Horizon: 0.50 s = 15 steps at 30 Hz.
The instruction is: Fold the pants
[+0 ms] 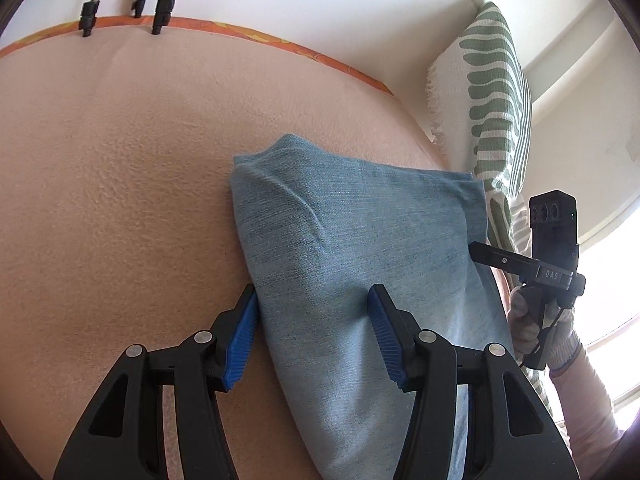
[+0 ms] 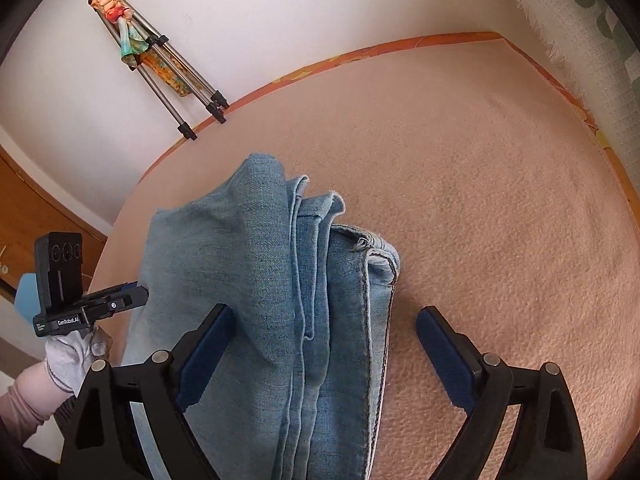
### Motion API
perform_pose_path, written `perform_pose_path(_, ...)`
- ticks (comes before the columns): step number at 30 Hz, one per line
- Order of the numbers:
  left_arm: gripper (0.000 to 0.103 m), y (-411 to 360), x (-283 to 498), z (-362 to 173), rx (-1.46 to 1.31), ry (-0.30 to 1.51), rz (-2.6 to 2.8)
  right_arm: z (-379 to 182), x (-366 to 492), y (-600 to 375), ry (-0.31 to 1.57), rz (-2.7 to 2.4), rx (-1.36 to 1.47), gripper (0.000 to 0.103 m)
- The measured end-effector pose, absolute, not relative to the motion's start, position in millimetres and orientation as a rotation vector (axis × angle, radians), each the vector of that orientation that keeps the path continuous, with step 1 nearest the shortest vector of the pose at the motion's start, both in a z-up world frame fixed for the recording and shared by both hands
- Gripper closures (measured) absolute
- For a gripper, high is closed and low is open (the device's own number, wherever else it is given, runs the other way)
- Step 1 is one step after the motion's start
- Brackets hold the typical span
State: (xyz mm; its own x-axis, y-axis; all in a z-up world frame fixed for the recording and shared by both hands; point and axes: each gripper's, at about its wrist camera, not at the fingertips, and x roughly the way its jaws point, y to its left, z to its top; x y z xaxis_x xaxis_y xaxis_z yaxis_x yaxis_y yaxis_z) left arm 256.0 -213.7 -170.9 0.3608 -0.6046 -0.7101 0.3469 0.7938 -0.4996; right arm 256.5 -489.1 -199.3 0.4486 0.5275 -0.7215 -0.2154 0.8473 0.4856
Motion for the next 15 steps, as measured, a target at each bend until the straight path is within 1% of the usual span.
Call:
perform_pose_path(1, 0.049, -214.3, 256.0, -171.5, -0.289, 1.031, -0.627, -199.8, 257.3, -488.8, 1.013, 0.486, 0.366, 0.026)
perform_pose_path(2, 0.051, -214.9, 257.1, -172.1, -0.296, 1.029, -0.629, -200.3, 258.0, -488.4, 1.017, 0.501, 0.382, 0.029)
perform_pose_path(3, 0.055, -214.9, 257.7, -172.7, -0.304, 1.024, -0.628, -201.9, 258.0, -487.3, 1.026, 0.519, 0.400, 0.038)
perform_pose_path(4, 0.058, -214.8, 258.8, -173.4, -0.321, 1.021, -0.625, -203.2, 257.4, -485.8, 1.029, 0.527, 0.413, 0.046)
perform_pose_path(5, 0.063, -213.9, 258.7, -174.3, -0.338, 1.018, -0.619, -204.1, 257.0, -483.0, 1.027, 0.529, 0.417, 0.049)
perform_pose_path(6, 0.068, -214.4, 258.6, -174.0, -0.350, 1.011, -0.612, -203.4, 255.1, -480.7, 1.023, 0.522, 0.413, 0.054)
perform_pose_path(7, 0.070, -215.8, 258.4, -173.1, -0.354, 1.002, -0.607, -201.2, 252.5, -478.4, 1.015, 0.507, 0.396, 0.058)
perform_pose_path(8, 0.075, -217.9, 257.1, -171.7, -0.351, 0.991, -0.602, -198.5, 249.8, -475.2, 1.007, 0.496, 0.381, 0.060)
perform_pose_path(9, 0.078, -221.0, 255.8, -170.1, -0.342, 0.979, -0.598, -195.0, 246.6, -473.8, 1.001, 0.484, 0.368, 0.066)
perform_pose_path(12, 0.085, -228.4, 250.7, -165.0, -0.296, 0.945, -0.587, -184.7, 238.5, -469.0, 0.986, 0.445, 0.332, 0.077)
perform_pose_path(13, 0.086, -229.6, 249.0, -162.9, -0.284, 0.933, -0.586, -181.2, 235.8, -467.5, 0.981, 0.433, 0.317, 0.080)
perform_pose_path(15, 0.088, -230.2, 246.7, -157.8, -0.270, 0.912, -0.588, -173.6, 230.3, -463.5, 0.966, 0.412, 0.290, 0.084)
